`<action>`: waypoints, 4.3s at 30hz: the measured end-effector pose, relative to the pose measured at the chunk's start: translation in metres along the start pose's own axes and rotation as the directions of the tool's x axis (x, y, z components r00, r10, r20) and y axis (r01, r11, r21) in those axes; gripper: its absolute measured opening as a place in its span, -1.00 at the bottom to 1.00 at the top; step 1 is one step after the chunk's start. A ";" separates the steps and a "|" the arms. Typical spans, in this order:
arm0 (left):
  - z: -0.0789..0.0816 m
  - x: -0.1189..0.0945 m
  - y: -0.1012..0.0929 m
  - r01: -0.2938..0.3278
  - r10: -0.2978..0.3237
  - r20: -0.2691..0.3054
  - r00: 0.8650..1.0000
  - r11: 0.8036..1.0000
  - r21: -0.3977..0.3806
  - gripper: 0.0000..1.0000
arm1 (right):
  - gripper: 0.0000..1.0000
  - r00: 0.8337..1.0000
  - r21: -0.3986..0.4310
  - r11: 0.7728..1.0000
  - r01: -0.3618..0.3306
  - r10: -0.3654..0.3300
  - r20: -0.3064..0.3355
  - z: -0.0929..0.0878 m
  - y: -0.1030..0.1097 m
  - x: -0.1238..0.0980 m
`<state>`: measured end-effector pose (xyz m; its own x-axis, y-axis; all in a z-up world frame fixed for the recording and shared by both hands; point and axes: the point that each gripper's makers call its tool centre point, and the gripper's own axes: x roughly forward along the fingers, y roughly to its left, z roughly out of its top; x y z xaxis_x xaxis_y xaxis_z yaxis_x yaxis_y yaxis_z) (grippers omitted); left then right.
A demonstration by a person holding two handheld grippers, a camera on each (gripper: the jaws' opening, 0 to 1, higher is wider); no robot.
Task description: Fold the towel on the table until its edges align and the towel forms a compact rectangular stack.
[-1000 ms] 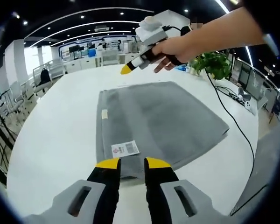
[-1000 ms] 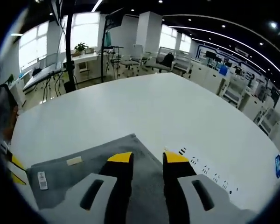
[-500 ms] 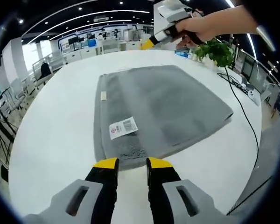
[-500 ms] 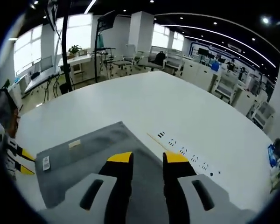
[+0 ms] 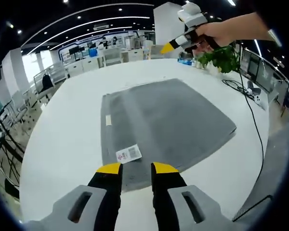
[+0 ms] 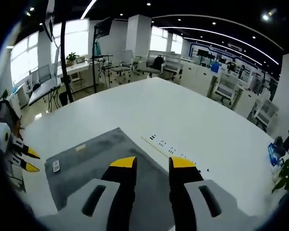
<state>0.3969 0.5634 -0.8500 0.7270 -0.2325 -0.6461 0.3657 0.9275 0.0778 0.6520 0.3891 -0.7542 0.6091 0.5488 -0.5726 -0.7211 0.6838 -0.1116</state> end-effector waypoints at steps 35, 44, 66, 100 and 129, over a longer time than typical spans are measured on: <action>0.064 0.007 -0.132 0.159 -0.174 0.111 0.978 0.978 0.132 -0.23 | -0.47 0.999 0.043 0.999 0.031 -0.030 -0.013 -0.051 -0.051 -0.069; 0.073 0.017 -0.161 0.175 -0.185 0.127 0.975 0.981 0.085 0.03 | -0.38 0.999 0.065 0.997 0.042 -0.041 -0.018 -0.071 -0.071 -0.072; 0.075 0.052 -0.202 0.175 -0.178 0.104 0.978 0.984 0.040 0.34 | -0.30 1.000 0.081 0.997 0.007 -0.005 -0.019 -0.112 -0.101 -0.033; 0.028 0.093 -0.274 0.310 -0.308 -0.028 0.951 0.945 0.103 -0.22 | -0.61 0.992 0.036 0.998 -0.053 0.057 -0.108 -0.163 -0.083 0.040; 0.034 0.101 -0.314 0.365 -0.360 -0.098 0.928 0.930 0.040 -0.92 | -0.96 0.970 0.129 0.984 -0.125 0.148 -0.192 -0.196 -0.087 0.020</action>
<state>0.3754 0.2381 -0.9137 0.4857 -0.5207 -0.7021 0.6288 0.7661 -0.1331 0.6622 0.2463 -0.9150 0.4207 0.5413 -0.7280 -0.7429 0.6662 0.0660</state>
